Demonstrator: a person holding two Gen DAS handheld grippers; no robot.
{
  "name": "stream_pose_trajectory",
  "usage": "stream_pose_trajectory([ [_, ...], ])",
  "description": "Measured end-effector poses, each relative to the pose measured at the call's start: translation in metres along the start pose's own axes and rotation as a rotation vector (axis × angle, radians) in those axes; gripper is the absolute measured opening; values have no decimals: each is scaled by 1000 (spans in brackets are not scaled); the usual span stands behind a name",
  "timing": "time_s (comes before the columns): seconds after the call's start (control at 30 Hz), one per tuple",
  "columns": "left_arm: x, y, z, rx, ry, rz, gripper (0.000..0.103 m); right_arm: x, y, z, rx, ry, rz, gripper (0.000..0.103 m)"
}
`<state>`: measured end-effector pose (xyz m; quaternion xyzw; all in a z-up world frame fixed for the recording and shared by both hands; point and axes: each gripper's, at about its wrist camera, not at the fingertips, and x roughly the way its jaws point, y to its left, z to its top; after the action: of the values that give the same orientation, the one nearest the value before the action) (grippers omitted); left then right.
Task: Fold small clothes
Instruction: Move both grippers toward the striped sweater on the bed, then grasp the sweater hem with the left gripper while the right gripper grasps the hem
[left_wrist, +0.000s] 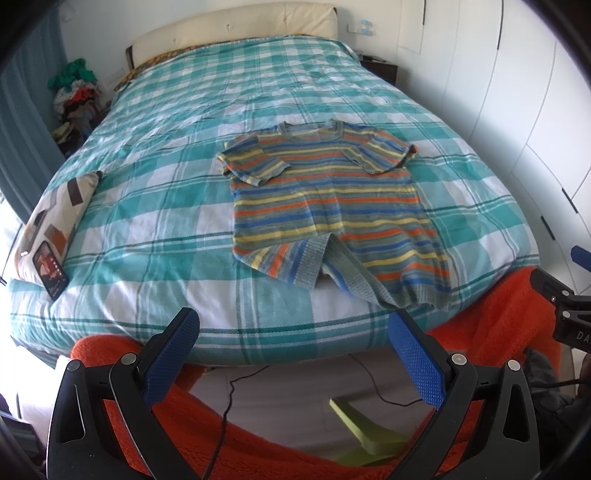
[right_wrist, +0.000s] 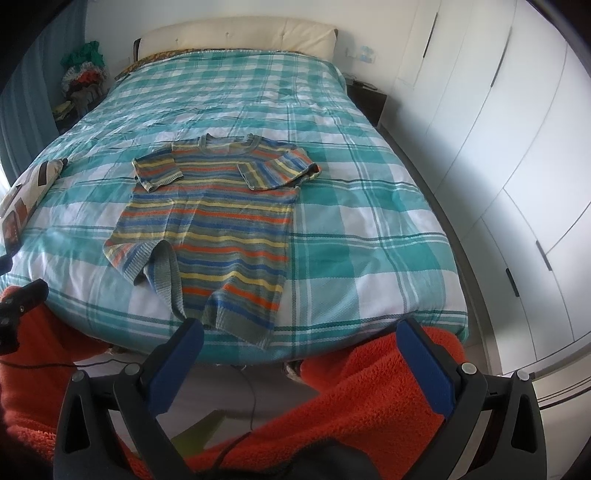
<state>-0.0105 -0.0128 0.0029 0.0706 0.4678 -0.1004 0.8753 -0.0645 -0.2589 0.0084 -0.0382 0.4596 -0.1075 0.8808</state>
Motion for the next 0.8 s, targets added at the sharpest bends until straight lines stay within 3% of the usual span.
stream_pose_trajectory([
  [0.2, 5, 4, 0, -11, 7, -13, 102, 3, 2, -1, -2, 9, 5, 103],
  [0.37, 22, 37, 1, -105, 0, -36, 102, 10, 2, -2, 0, 20, 20, 103],
  [0.43, 39, 49, -2, -145, 27, -100, 102, 13, 1, -2, 10, 19, 36, 103],
  [0.6, 115, 55, -8, -225, 121, -347, 102, 25, -4, 1, 28, 21, 76, 103],
  [0.7, 164, 55, -6, -254, 177, -372, 97, 40, -19, 2, 52, 22, 191, 103],
  [0.77, 188, 61, -5, -319, 212, -413, 84, 54, -37, -1, 94, 35, 246, 103],
  [0.8, 198, 67, -5, -359, 227, -443, 83, 62, -45, -4, 114, 50, 264, 103],
])
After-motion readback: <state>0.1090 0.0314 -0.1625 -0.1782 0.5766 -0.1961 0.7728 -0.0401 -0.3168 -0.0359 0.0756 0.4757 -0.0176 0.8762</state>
